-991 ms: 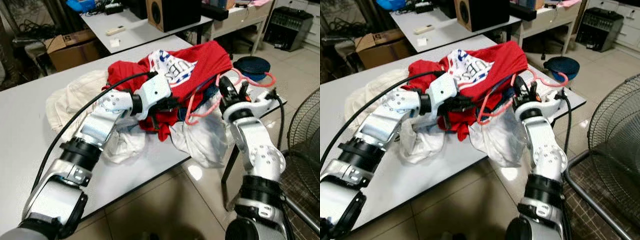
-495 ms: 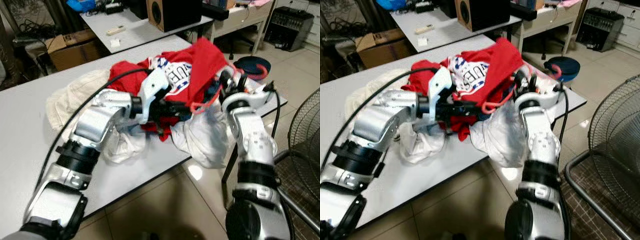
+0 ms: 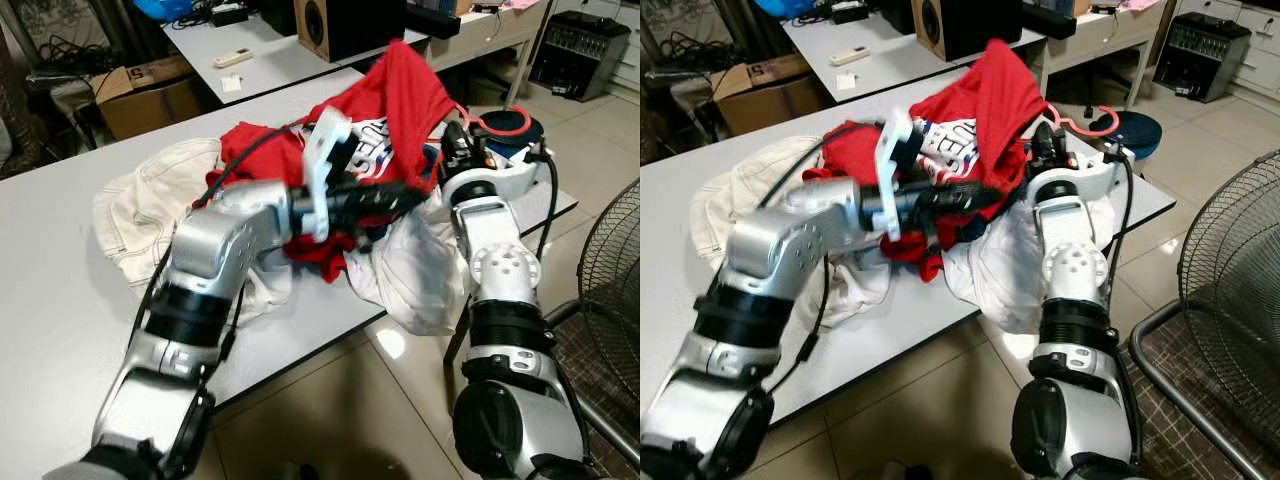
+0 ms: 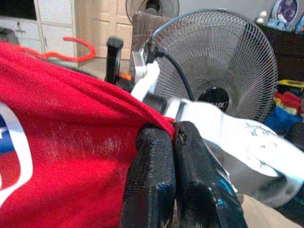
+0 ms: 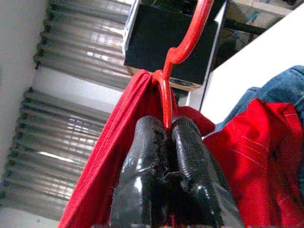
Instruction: Hang hanger
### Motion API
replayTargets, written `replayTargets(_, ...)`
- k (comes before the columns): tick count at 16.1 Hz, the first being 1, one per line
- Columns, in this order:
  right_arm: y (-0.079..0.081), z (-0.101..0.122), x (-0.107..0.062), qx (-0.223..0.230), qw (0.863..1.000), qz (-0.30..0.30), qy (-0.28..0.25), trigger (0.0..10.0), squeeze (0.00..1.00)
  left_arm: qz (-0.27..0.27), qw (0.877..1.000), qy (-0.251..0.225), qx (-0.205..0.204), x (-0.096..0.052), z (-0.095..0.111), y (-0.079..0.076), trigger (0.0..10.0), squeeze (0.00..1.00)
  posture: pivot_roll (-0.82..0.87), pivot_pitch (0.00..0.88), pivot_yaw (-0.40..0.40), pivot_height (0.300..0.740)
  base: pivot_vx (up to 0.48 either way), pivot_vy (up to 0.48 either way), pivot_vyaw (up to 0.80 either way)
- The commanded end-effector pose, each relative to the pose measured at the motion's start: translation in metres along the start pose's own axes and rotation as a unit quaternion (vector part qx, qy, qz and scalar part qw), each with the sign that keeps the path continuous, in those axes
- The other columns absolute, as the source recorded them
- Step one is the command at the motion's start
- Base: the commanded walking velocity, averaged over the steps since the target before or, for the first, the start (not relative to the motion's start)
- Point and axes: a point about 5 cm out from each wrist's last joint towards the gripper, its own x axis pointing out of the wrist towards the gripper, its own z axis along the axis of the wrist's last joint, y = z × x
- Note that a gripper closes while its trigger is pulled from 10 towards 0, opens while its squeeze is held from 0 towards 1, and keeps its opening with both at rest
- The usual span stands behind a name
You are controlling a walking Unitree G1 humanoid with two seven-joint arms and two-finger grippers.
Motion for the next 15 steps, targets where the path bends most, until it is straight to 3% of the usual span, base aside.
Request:
replayTargets(1,0.008,-0.009,0.003,-0.01,1.0,0.012,0.014,10.0,0.0,-0.01,1.0,0.013,0.018,0.003,0.001,-0.002,0.0,0.0,-0.04,0.0,0.126,0.74,0.0,0.0,0.0)
replayTargets(2,0.007,-0.008,0.002,-0.01,1.0,0.013,0.013,10.0,0.0,-0.005,0.999,0.022,0.026,0.001,-0.001,-0.001,0.0,0.0,-0.04,0.0,0.125,0.74,0.0,0.0,0.0)
replayTargets(4,0.003,0.003,-0.001,-0.008,1.0,0.012,-0.002,10.0,0.0,0.014,0.99,0.105,0.09,-0.017,-0.019,0.009,0.0,0.0,-0.04,0.0,0.123,0.74,0.0,0.0,0.0)
replayTargets(8,0.005,0.024,-0.006,0.046,0.998,0.025,-0.018,10.0,0.0,0.007,0.972,0.176,0.155,-0.033,-0.033,0.014,0.0,0.0,-0.04,0.0,0.121,0.74,0.0,0.0,0.0)
replayTargets(12,-0.011,0.031,-0.015,-0.003,1.0,0.0,-0.005,10.0,0.0,0.081,0.966,0.184,0.16,-0.042,-0.035,0.035,0.0,0.0,-0.04,0.0,0.123,0.74,0.0,0.0,0.0)
replayTargets(15,-0.013,0.029,-0.017,-0.042,0.999,-0.005,0.0,10.0,0.0,0.085,0.977,0.142,0.132,-0.042,-0.028,0.036,0.0,0.0,-0.04,0.0,0.127,0.74,0.0,0.0,0.0)
